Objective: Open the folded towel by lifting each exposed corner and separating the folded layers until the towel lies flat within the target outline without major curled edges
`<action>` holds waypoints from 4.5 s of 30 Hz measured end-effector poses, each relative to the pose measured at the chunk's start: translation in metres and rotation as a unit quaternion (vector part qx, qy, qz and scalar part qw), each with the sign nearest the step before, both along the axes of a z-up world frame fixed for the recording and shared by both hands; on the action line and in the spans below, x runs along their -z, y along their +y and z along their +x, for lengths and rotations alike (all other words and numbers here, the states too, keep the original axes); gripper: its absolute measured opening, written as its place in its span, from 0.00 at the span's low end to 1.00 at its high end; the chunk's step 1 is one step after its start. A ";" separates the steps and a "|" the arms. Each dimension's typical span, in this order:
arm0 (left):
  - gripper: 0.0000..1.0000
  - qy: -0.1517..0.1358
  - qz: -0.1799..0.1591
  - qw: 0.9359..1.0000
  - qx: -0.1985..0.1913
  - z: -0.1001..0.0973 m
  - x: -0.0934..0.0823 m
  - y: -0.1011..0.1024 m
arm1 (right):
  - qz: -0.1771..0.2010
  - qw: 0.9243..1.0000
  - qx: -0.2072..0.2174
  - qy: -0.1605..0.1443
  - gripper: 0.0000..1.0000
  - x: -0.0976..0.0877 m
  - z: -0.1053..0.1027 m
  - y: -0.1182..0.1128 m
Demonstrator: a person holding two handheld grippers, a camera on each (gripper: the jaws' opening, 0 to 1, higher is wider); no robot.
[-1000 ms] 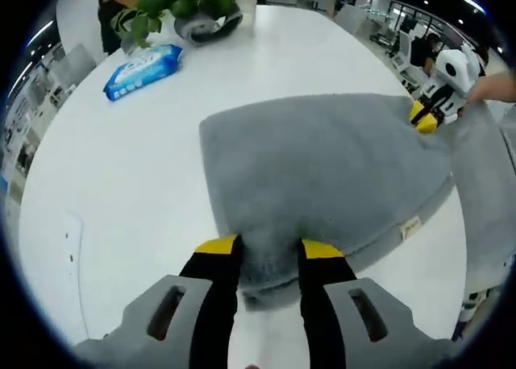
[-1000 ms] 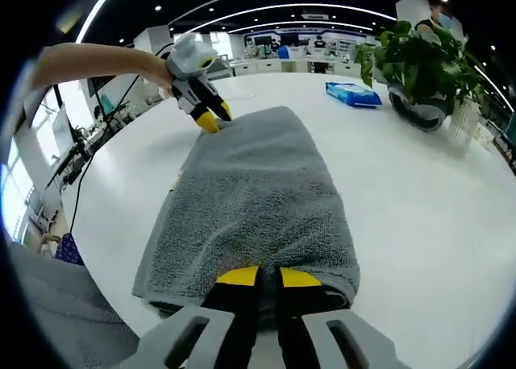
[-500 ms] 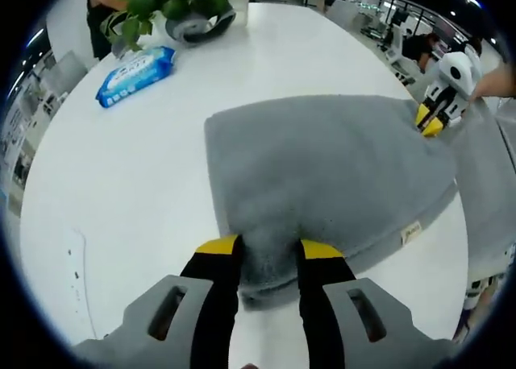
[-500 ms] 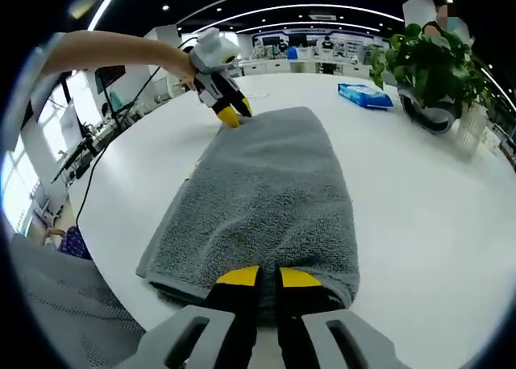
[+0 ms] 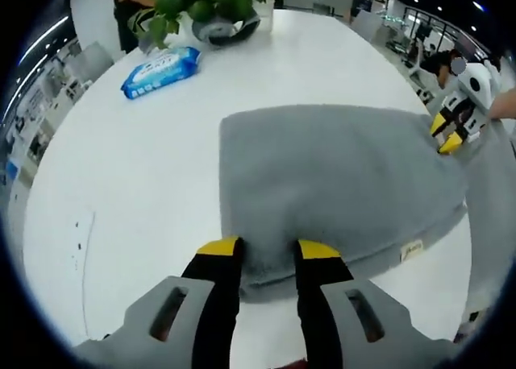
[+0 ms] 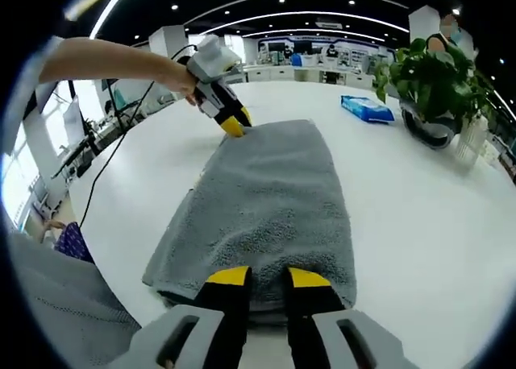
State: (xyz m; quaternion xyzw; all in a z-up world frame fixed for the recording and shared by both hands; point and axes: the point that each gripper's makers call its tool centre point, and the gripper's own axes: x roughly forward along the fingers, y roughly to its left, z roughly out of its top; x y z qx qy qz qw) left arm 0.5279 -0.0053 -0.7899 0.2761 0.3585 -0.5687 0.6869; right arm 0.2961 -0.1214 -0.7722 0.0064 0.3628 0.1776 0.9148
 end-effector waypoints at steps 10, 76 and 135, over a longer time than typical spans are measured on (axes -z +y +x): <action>0.21 0.001 -0.044 0.998 -0.042 -0.030 -0.013 0.010 | -0.012 0.999 -0.028 -0.042 0.33 -0.027 0.001 0.027; 0.22 0.047 -0.113 0.985 -0.123 -0.249 0.000 -0.035 | -0.032 0.980 -0.191 0.036 0.00 -0.012 -0.025 0.060; 0.13 -0.043 -0.169 0.944 -0.280 -0.213 0.011 -0.054 | 0.037 0.998 0.039 -0.017 0.00 -0.019 0.024 -0.135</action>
